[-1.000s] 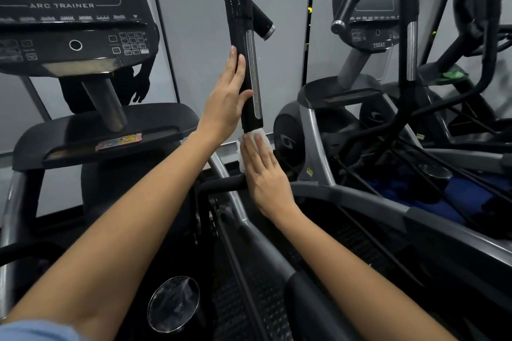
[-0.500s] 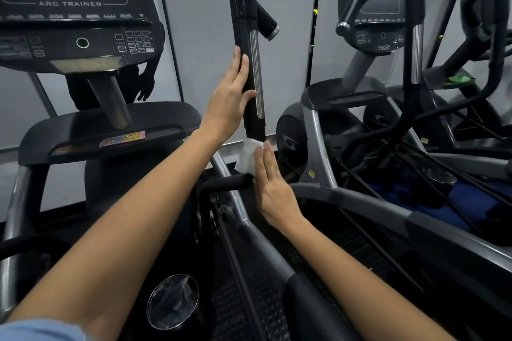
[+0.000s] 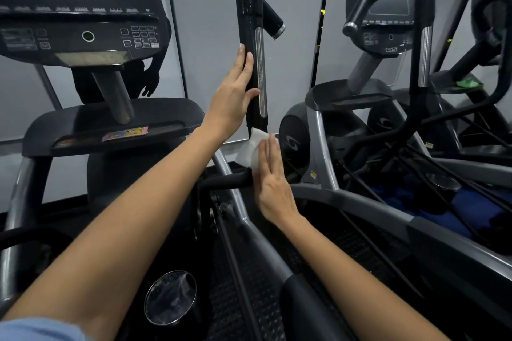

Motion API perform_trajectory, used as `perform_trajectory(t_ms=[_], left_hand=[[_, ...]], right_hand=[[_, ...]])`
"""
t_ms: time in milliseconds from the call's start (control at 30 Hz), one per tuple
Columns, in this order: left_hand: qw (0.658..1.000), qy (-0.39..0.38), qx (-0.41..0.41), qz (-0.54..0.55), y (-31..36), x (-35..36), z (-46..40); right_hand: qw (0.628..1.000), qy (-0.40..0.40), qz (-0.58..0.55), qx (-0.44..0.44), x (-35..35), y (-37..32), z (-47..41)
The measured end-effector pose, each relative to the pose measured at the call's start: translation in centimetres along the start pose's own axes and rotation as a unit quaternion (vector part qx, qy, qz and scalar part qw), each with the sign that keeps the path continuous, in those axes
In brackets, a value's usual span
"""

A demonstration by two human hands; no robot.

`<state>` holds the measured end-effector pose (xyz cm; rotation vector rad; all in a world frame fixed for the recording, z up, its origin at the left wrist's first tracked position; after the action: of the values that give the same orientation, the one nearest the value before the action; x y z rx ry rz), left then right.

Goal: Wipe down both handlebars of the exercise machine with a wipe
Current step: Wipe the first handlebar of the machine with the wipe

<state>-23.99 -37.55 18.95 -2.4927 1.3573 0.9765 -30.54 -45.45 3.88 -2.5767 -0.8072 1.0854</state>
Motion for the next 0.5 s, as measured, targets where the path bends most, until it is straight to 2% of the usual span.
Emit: perform_trajectory(t_ms=[100,300,500], left_hand=[[1.000,0.001,0.002,-0.003,0.0,0.0,0.0],[1.000,0.002,0.000,-0.001,0.2,0.0,0.2],[1.000,-0.005,0.002,-0.005,0.2,0.0,0.1]], right_hand=[[1.000,0.014,-0.019,0.017,-0.7,-0.7,-1.6],[0.993,-0.045,-0.087,0.063,0.0,0.6,0.4],[0.975,-0.066,-0.167,0.128,-1.0,-0.2,-2.7]])
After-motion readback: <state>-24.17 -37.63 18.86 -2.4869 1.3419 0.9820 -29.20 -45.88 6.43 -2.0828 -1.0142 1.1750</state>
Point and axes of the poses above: each hand's wrist, its own z-axis away from the middle knuckle, its own x-axis out of the palm, y = z × x, the point moved 5 cm from there along -z, towards the middle knuckle, and after that the axes turned 1 degree about x, right-handed, at the moved point
